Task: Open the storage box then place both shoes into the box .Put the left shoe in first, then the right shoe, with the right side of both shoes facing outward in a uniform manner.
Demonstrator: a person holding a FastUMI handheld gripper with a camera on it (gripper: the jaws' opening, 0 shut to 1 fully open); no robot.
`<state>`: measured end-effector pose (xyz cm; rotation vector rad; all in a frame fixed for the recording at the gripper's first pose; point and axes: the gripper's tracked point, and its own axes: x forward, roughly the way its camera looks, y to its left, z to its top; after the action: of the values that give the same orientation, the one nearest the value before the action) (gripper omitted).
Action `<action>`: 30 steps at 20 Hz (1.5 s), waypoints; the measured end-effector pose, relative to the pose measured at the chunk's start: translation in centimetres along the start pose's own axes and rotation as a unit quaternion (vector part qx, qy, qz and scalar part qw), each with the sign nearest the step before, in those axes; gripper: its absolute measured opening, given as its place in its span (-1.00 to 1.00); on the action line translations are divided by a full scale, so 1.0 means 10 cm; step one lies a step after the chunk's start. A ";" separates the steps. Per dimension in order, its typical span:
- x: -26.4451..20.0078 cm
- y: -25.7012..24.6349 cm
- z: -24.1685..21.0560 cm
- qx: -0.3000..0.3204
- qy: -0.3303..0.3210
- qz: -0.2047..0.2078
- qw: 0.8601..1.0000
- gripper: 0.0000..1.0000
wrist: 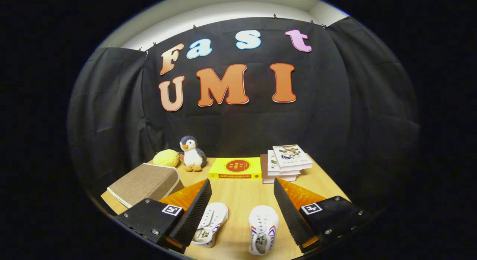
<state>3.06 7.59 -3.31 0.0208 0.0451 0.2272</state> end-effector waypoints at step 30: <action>0.47 2.30 -1.23 0.456 0.309 0.415 0.724 0.94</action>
<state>1.92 31.27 -15.20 0.9823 0.8387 1.1015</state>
